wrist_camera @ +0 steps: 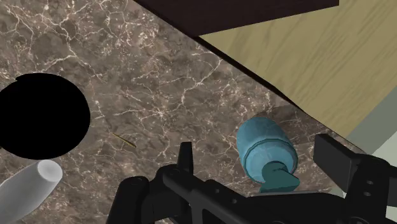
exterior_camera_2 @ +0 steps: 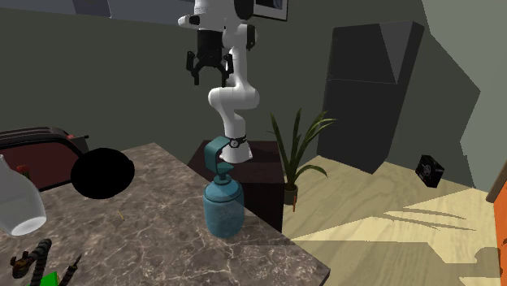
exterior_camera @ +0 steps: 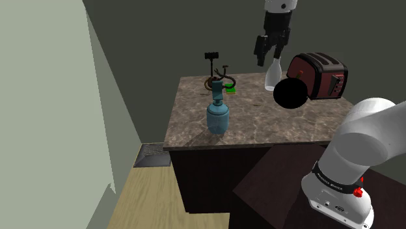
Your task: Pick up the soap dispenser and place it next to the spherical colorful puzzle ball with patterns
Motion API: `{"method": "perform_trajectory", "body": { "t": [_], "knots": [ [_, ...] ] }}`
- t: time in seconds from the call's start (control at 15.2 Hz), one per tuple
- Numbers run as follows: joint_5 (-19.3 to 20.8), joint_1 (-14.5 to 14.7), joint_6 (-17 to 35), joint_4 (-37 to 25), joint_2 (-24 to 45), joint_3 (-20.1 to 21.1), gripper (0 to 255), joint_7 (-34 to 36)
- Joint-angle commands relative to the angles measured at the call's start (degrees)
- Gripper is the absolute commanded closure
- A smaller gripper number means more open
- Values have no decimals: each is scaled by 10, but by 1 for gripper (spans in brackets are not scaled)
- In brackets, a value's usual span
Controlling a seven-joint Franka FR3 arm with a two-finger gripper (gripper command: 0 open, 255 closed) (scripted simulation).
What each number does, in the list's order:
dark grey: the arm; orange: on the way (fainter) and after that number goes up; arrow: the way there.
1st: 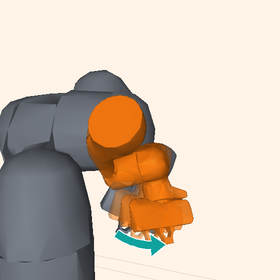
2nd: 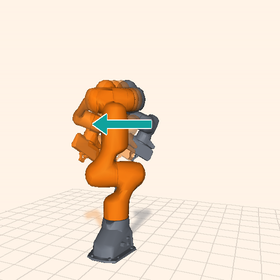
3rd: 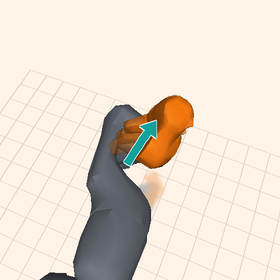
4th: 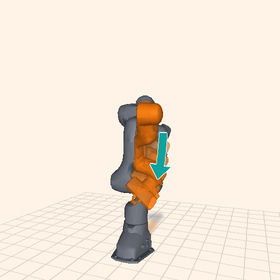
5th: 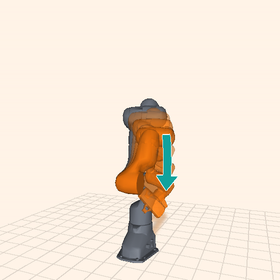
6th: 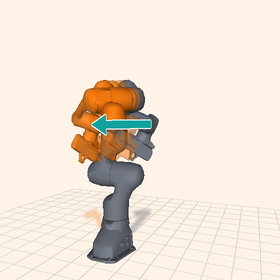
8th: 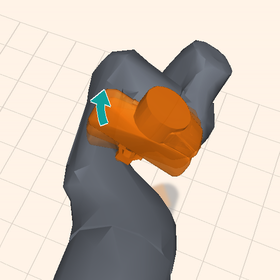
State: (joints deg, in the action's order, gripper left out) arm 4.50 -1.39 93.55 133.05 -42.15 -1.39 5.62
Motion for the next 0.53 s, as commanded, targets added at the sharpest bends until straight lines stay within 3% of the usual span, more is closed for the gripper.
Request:
{"method": "perform_trajectory", "body": {
  "t": [0.0,0.46],
  "knots": [
    [0,0,0,0,0,0,0,0],
    [-23,-19,158,71,48,80,0,174]
  ]
}}
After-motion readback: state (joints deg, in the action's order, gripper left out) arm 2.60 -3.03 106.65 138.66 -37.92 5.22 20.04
